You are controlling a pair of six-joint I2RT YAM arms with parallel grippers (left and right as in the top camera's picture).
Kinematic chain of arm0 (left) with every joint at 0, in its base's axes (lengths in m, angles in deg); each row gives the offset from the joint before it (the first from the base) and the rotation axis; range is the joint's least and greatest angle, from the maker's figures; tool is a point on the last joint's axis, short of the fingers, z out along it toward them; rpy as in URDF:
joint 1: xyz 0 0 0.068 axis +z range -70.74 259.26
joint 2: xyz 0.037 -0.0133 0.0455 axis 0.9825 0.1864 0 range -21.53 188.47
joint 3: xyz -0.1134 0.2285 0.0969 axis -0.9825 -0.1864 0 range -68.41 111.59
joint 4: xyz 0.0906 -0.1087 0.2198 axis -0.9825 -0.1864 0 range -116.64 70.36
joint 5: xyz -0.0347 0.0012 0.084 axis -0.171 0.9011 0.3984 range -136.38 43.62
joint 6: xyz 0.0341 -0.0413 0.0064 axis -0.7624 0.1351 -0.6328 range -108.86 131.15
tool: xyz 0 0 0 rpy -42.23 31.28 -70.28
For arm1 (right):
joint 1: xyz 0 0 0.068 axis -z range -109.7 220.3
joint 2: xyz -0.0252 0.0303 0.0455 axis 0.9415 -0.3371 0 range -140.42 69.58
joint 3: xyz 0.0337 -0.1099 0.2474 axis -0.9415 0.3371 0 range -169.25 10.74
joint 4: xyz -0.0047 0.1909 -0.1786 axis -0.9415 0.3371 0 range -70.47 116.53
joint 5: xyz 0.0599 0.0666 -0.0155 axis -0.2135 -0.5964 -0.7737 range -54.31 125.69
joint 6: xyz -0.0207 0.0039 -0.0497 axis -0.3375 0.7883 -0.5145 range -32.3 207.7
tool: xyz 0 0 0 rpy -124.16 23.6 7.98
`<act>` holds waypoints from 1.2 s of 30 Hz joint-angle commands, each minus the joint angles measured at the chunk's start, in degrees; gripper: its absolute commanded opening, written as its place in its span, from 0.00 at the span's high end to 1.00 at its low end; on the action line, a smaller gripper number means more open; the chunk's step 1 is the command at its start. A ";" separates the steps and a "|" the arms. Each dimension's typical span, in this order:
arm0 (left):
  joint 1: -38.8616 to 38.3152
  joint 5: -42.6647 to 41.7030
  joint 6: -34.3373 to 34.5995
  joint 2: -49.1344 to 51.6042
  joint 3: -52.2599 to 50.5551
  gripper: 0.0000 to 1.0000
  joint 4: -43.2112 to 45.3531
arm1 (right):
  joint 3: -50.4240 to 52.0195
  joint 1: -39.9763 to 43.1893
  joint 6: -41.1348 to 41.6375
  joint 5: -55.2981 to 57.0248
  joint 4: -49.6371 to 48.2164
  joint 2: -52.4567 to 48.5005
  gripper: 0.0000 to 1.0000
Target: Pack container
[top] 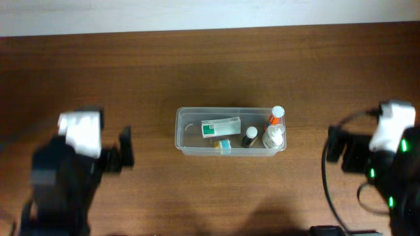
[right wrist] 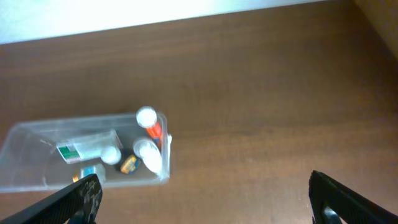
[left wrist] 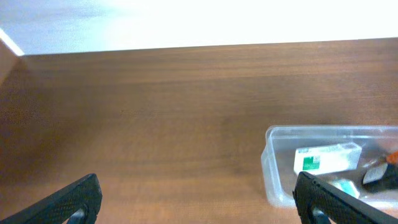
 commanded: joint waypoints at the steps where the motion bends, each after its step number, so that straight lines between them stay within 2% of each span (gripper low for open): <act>1: 0.15 5.44 2.69 -9.49 -8.17 0.01 -1.73 | 7.69 -0.31 0.26 0.42 0.00 3.32 0.02; 6: 0.15 5.42 2.69 -17.33 -13.60 0.01 -3.63 | 16.06 -0.28 1.79 0.44 0.02 6.88 0.02; 12: 0.15 5.44 2.71 -17.99 -13.68 0.00 -14.88 | 20.37 -0.28 1.77 0.46 0.02 5.95 0.02; 30: 0.15 5.44 2.69 -17.99 -13.68 0.01 -14.51 | 20.74 -0.31 1.14 1.84 -0.24 -0.61 0.02; 36: 0.15 5.44 2.69 -17.99 -13.68 0.01 -14.51 | 21.62 -0.31 0.42 1.51 -6.32 5.11 0.02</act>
